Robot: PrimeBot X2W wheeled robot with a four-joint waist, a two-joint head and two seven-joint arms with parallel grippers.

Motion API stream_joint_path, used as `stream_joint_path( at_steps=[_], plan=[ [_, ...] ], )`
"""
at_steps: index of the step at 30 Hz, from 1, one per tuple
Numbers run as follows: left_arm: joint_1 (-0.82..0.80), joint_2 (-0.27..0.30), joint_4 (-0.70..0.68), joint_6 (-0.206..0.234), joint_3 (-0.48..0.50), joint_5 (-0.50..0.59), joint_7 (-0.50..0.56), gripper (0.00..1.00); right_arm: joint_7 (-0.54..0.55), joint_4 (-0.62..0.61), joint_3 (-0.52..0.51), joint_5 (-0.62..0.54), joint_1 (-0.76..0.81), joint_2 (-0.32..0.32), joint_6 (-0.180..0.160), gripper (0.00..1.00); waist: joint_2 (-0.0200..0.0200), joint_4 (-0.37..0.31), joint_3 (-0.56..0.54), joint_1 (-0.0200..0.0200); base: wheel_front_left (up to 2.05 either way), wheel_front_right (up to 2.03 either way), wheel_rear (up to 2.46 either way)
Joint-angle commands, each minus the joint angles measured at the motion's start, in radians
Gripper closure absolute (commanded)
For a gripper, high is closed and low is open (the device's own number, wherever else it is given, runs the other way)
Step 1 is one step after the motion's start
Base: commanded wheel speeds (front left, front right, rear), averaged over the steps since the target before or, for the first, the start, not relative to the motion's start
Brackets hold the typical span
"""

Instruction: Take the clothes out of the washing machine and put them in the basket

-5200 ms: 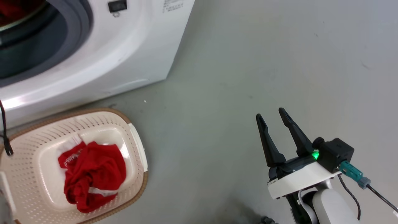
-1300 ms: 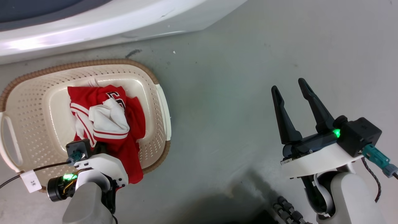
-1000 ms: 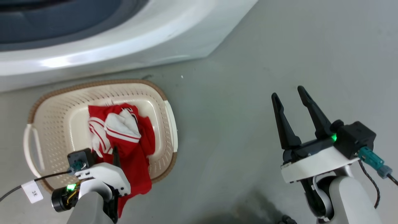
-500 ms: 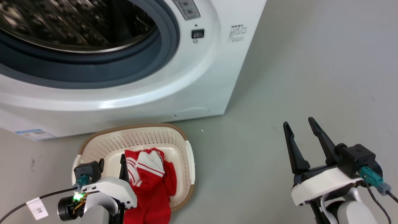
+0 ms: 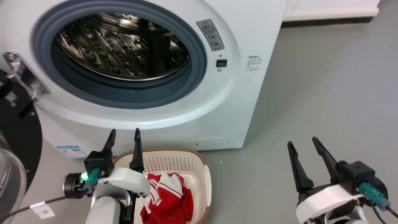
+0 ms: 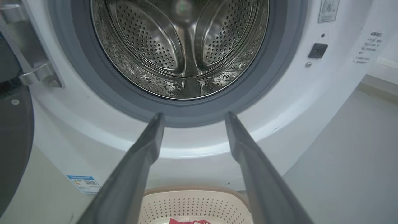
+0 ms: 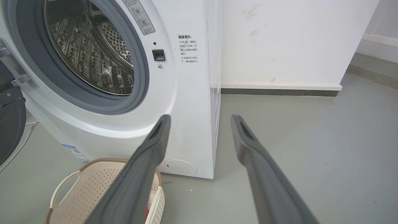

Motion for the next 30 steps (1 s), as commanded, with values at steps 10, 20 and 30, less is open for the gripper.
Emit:
stream_joint_path(
  at_steps=[10, 20, 30],
  plan=[
    [0.15, 0.019, -0.194, 0.014, -0.039, 0.066, 0.005, 0.0, 0.013, -0.022, -0.017, -0.024, 0.091, 0.001, -0.001, 0.0, 0.0, 0.039, -0.143, 0.0002, 0.0, 0.0, 0.0],
    [0.281, 0.028, -0.368, 0.021, -0.069, 0.066, 0.098, 0.0, 0.016, -0.054, -0.037, -0.036, 0.133, 0.001, -0.001, 0.0, 0.0, 0.063, -0.178, 0.0002, 0.0, 0.0, 0.0],
    [0.329, 0.029, -0.426, 0.031, -0.08, 0.055, 0.133, 0.0, 0.02, -0.066, -0.05, -0.033, 0.143, 0.001, -0.001, 0.0, 0.0, 0.069, -0.182, 0.0002, 0.0, 0.0, 0.0]
  ],
)
